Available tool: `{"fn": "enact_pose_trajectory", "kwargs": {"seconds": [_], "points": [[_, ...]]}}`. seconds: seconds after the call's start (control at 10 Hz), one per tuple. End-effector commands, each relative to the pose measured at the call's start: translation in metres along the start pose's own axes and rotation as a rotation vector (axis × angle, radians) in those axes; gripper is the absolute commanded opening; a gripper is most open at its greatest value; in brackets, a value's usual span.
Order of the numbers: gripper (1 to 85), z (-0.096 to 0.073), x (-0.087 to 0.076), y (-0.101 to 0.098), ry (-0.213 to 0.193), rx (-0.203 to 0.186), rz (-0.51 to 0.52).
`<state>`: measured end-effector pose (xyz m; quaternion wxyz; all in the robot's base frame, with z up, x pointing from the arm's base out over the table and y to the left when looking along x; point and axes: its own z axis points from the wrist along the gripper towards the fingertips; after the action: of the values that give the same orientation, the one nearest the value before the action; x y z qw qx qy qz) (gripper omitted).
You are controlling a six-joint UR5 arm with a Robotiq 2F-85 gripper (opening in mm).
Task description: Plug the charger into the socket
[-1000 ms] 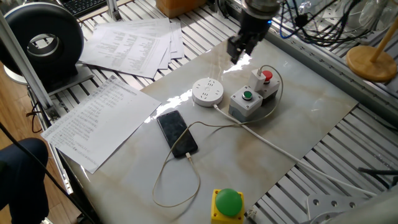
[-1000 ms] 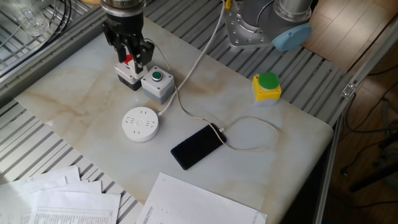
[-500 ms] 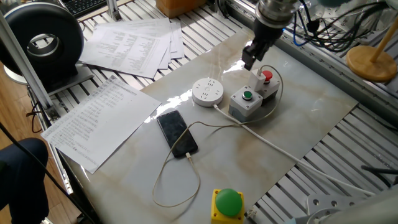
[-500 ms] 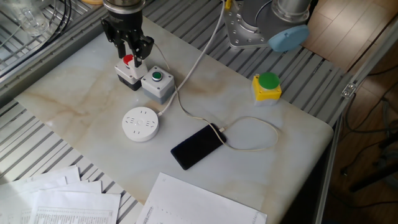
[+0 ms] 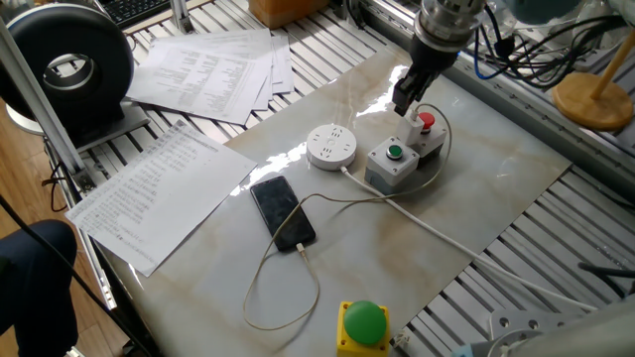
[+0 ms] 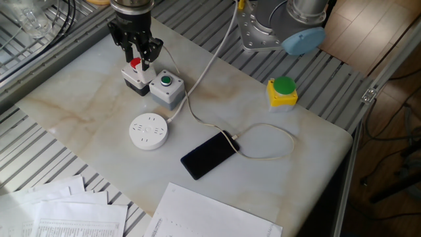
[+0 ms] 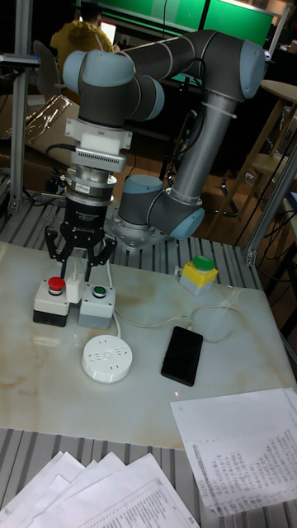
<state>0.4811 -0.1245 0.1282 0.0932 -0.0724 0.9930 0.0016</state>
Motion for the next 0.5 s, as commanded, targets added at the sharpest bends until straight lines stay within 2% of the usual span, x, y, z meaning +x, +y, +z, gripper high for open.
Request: {"fn": "enact_pose_trajectory", "kwargs": {"seconds": [0.0,0.4], "points": [[45.7,0.0045,-0.0018,0.0028,-0.028,-0.023,0.019],[45.7,0.0085,-0.0037,0.0032,-0.054,-0.032,0.034]]}}
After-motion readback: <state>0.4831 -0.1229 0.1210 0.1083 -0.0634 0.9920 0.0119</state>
